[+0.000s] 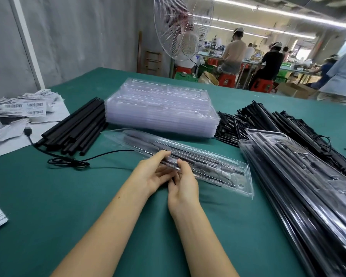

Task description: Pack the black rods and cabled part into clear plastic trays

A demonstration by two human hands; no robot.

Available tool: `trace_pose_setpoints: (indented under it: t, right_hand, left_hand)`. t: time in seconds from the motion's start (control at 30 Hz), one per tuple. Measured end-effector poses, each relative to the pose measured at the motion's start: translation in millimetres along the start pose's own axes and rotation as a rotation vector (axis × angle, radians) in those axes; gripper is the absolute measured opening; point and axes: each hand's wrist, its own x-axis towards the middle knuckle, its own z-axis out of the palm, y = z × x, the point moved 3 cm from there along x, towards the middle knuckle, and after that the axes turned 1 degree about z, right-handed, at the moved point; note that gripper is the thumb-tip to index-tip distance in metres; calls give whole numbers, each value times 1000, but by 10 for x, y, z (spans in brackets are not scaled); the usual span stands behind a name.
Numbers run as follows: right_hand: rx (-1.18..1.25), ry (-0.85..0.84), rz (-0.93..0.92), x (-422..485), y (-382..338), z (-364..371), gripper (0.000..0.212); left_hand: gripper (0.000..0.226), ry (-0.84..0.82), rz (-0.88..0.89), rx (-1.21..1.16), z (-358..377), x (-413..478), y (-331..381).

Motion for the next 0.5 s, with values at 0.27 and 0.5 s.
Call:
trace_pose_setpoints:
  t: [0.27,0.5]
  right_hand:
    - [58,-106,-20,-92,109,83,18]
    - [88,-48,-105,-79,108,79,22]
  left_hand:
    - [15,62,-65,-209,122,-14,-54]
    - [20,1,-123,-235,113,-45,37]
